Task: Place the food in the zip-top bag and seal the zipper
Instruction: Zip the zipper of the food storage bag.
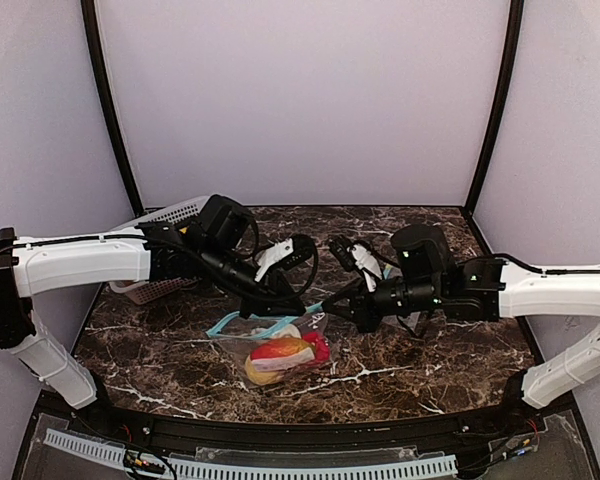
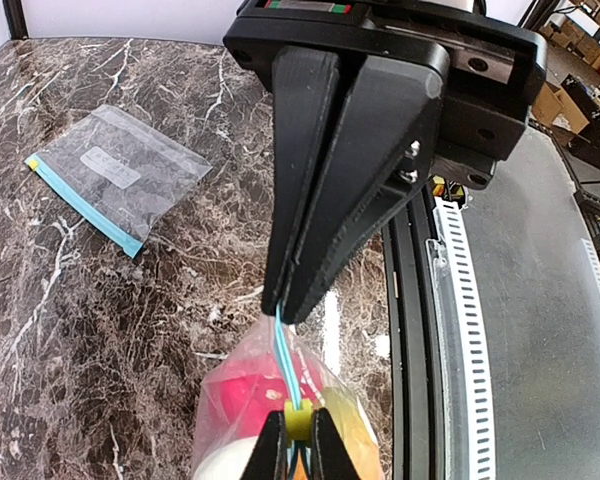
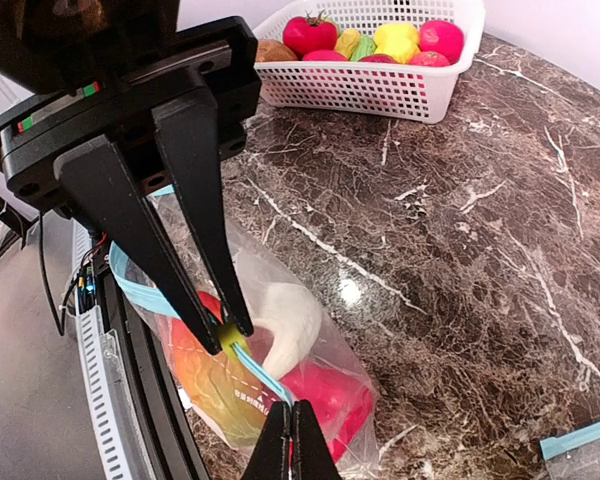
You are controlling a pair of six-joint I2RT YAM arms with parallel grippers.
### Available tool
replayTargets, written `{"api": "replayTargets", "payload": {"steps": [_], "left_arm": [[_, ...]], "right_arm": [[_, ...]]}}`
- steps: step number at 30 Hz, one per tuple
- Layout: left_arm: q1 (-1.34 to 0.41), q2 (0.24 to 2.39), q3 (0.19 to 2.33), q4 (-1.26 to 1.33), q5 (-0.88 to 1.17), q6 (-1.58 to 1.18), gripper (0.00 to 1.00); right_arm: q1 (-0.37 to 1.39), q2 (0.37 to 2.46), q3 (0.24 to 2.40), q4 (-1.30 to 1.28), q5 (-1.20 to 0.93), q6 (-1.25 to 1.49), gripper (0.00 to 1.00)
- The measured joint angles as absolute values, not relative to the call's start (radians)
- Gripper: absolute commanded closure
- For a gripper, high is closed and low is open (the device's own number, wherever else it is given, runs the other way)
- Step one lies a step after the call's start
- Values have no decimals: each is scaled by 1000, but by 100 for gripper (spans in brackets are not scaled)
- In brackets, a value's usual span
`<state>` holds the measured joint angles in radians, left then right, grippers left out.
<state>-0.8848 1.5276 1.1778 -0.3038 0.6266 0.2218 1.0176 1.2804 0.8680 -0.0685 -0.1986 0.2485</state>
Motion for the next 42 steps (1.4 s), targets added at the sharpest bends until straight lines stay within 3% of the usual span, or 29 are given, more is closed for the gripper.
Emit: {"api": "replayTargets", "payload": {"steps": [42], "left_arm": [[-884, 1543, 1177, -394, 585, 233, 99]], "right_arm": [[890, 1245, 869, -235, -44, 266, 100]]}}
